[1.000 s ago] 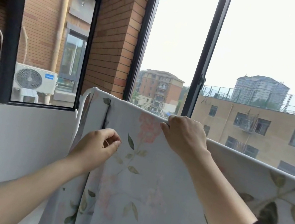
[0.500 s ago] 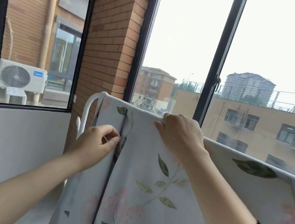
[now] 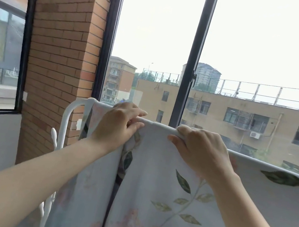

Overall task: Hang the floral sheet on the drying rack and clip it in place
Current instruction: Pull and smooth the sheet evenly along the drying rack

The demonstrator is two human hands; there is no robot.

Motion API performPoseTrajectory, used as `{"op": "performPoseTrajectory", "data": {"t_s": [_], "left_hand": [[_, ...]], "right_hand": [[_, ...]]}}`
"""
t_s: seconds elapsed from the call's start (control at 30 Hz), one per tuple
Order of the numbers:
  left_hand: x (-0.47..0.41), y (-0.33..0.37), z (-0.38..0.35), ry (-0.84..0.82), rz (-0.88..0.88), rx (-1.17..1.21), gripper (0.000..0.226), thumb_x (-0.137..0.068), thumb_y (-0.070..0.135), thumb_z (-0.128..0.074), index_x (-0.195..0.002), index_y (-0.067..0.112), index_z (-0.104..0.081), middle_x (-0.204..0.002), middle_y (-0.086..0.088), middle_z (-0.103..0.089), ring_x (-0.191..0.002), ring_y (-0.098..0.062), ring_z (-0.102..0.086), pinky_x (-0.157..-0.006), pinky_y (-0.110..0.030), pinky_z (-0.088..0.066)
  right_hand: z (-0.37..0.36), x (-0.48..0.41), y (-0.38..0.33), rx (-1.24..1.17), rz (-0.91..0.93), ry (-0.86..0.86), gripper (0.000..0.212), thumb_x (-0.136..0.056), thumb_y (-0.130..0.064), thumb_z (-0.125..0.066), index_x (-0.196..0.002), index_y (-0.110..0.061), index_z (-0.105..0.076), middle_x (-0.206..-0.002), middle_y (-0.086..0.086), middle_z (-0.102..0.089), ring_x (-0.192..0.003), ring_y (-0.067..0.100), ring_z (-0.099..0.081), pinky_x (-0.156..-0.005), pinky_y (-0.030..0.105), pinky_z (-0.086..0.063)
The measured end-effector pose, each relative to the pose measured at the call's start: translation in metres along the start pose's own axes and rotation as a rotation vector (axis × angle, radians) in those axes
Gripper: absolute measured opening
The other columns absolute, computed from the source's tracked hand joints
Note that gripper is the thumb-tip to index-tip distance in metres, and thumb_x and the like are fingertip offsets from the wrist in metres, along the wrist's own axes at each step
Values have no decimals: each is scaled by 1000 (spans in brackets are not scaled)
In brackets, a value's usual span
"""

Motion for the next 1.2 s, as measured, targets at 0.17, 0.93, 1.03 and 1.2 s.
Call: {"op": "performPoseTrajectory", "data": {"t_s": [0.17,0.93,1.03,1.2], "left_hand": [[-11,-6,-11,-20,4,118,14,-81,17,-73,-95,18,-77,-89,5,-69,-90,-16,-61,-83,-39,-52],[-25,-31,-3,290,271,66,10,-93,8,-54,-88,7,-63,-93,-9,-63,-82,-16,-54,-69,-14,-36],[-27,-17,-4,28,139,132,14,-92,13,-58,-103,12,-67,-102,1,-63,-87,-11,-59,-75,-14,-44],[-22,-7,-15,-224,-13,165,22,-86,10,-68,-107,16,-72,-99,8,-69,-88,-6,-62,-81,-25,-51]], "right_hand": [[-2,-3,2,-27,-15,-27,39,-97,-55,-36,-85,-22,-54,-80,-2,-66,-79,25,-64,-63,35,-40],[-5,-7,9,-123,-29,-70,38,-96,-51,-42,-77,-20,-53,-71,1,-64,-64,23,-57,-58,33,-45],[-6,-6,11,-109,-27,-82,36,-96,-50,-42,-75,-22,-48,-70,-1,-60,-61,21,-50,-56,31,-39],[-6,-5,10,-116,-35,-84,36,-96,-50,-43,-75,-22,-47,-70,-2,-58,-64,23,-52,-57,33,-40]]}}
Point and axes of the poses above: each hand's wrist, its own x-axis away from the middle knuckle, its own z-axis out of the back of the hand, y = z × x, the point moved 4 cm from there along -x, towards the middle knuckle
